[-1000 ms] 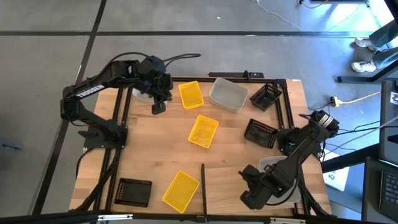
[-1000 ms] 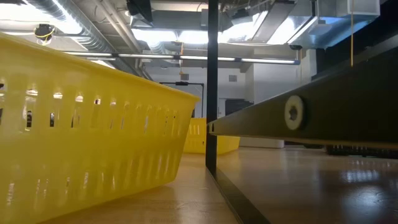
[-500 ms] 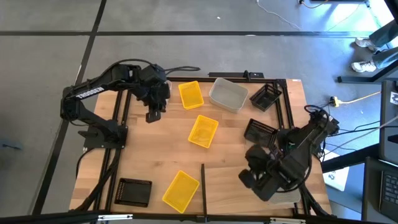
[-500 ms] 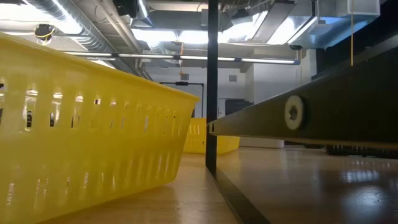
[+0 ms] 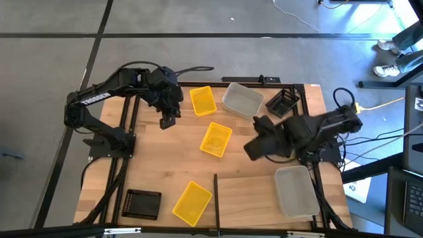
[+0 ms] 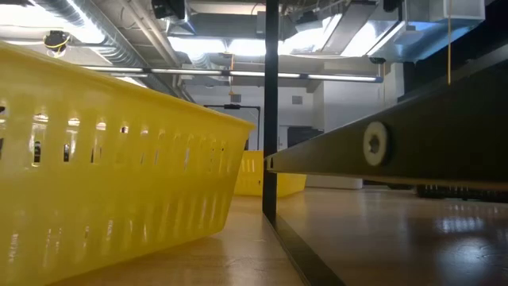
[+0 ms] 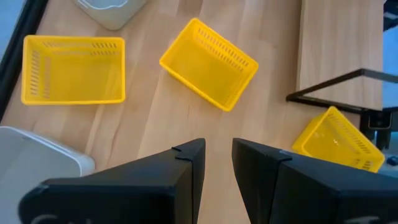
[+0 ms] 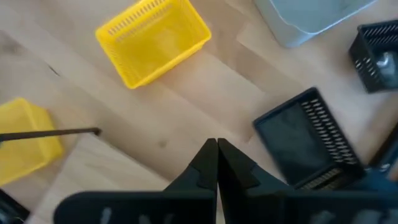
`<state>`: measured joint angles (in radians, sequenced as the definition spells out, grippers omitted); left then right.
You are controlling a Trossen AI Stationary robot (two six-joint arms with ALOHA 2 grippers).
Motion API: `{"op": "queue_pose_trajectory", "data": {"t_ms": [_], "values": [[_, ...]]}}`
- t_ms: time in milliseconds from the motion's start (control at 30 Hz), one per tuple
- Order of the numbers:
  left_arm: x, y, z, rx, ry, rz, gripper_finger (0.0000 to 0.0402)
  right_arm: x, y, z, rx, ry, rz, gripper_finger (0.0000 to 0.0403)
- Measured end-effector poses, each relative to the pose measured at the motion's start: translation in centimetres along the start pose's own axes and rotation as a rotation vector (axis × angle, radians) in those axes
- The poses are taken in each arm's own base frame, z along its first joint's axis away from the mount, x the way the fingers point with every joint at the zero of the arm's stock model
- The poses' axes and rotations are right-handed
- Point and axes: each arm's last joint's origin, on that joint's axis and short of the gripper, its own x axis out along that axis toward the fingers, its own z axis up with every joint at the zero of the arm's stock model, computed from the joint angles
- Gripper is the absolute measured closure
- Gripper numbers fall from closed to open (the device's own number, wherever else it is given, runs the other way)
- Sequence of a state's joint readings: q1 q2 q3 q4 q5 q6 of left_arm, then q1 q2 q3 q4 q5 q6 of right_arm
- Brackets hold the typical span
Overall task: Stack baskets on shelf by color
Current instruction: Put the middle black bin on the shelf
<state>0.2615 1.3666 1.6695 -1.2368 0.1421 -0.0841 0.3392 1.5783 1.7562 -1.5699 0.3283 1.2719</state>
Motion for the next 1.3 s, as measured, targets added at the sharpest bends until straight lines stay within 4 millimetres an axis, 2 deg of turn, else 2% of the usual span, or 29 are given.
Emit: {"op": "queue_pose_trajectory", "data": {"t_ms": [167,333,467,667,800,1033,1300], "values": [[0.0,0.0,0.0,-0.020,0.001,0.001,0.0331,2.6,-1.5,2.6,-0.094,0.156,-0.036,0.0403],[0.0,0.0,0.1,-0.020,-0.015,0.000,0.0331,5.9,-3.1,3.5,-0.222,0.249,-0.121,0.0398],[0.0,0.0,0.3,-0.035,-0.032,0.000,0.0331,8.1,-4.0,3.8,-0.249,0.321,-0.142,0.0372],[0.0,0.0,0.3,-0.037,-0.032,0.004,0.0331,11.1,-5.2,4.4,-0.186,0.388,-0.111,0.0319],[0.0,0.0,0.3,-0.040,-0.035,0.004,0.0331,13.6,-5.9,4.2,-0.186,0.425,-0.077,0.0299],[0.0,0.0,0.4,-0.068,-0.038,0.005,0.0331,17.4,-7.3,2.3,-0.147,0.530,-0.044,0.0296],[0.0,0.0,0.4,-0.085,-0.044,0.005,0.0331,19.0,-8.1,1.0,-0.139,0.589,-0.056,0.0296]]}}
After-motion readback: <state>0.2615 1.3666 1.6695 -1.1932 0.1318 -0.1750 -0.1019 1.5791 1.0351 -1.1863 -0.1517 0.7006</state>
